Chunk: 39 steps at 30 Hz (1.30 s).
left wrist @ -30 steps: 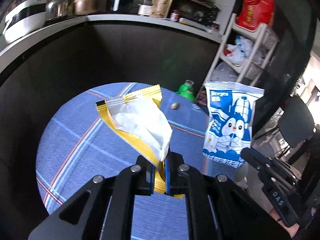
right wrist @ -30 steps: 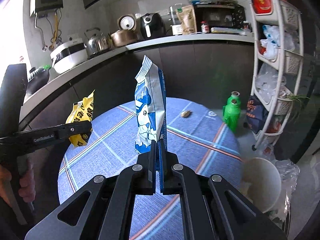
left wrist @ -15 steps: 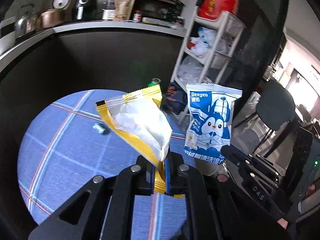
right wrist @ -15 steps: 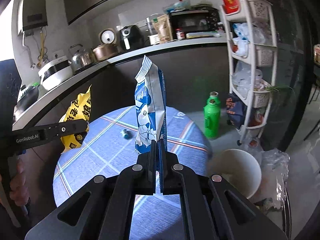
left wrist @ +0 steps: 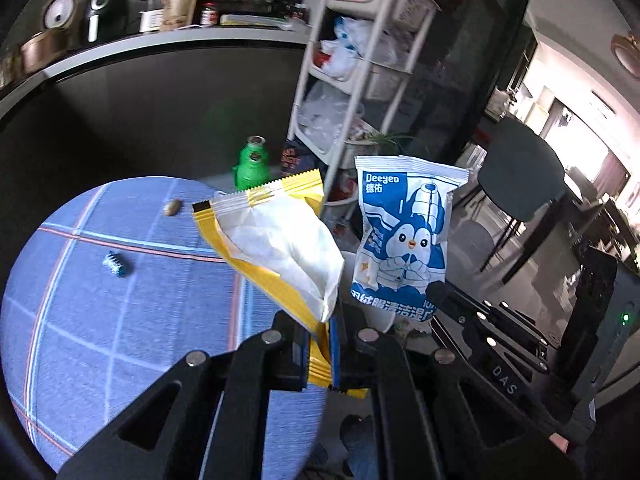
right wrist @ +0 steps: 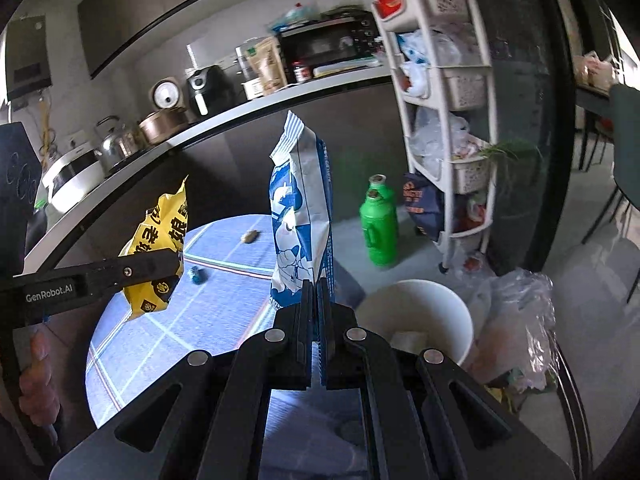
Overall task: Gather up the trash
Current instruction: 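Carry the yellow wrapper and printed bag over the white bin and release both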
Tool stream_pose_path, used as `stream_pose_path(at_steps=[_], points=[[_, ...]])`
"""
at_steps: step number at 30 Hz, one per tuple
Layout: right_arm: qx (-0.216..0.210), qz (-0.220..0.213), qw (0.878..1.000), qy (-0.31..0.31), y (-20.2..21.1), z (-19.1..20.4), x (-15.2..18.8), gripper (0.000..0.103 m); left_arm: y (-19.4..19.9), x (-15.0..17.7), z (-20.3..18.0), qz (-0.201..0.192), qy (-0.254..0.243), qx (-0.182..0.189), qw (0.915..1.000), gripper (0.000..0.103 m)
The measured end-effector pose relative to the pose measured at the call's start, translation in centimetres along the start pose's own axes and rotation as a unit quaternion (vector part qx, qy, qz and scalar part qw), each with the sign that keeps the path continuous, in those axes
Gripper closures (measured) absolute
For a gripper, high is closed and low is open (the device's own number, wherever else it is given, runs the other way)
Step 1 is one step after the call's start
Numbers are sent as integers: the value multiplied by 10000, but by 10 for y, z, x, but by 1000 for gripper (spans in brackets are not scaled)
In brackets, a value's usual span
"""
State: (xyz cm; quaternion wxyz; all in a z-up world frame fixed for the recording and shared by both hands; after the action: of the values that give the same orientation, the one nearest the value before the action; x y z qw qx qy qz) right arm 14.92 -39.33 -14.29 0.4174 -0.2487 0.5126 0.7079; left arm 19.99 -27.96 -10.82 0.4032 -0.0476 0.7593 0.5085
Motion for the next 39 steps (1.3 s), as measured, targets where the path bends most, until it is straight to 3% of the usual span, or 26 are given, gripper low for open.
stream_pose_path(at_steps=[11, 21, 33, 37, 39], points=[[300, 130, 9982, -501, -8, -59, 17, 101, -51, 3, -48, 485, -382, 302, 9976, 95], [501, 423, 9934, -944, -28, -111, 45, 101, -121, 16, -77, 1152, -590, 514, 9903, 94], [586, 865, 9862, -1282, -66, -152, 78, 101, -191, 27, -92, 1715, -787, 433, 9811, 92], [596, 947, 9867, -1177, -82, -155, 81, 100, -203, 25, -90, 1701, -849, 330, 9812, 87], [667, 967, 9880, -1006, -89, -155, 83, 97, -208, 24, -87, 1669, -856, 265, 9819, 73]])
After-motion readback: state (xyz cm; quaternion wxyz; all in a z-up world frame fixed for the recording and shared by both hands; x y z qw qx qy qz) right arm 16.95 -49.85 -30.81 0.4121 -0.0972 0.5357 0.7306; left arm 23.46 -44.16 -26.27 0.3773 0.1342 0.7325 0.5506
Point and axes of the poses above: each gripper's, at about its wrist camera, not at the fingertips, and y roughly against the way its jaws point, z to its left, x to its underside, the point moved 9 cm from there along -y, roughly the way its jaws point, and after that the axes turned 6 degrees about -x, right-handed, at the moved point
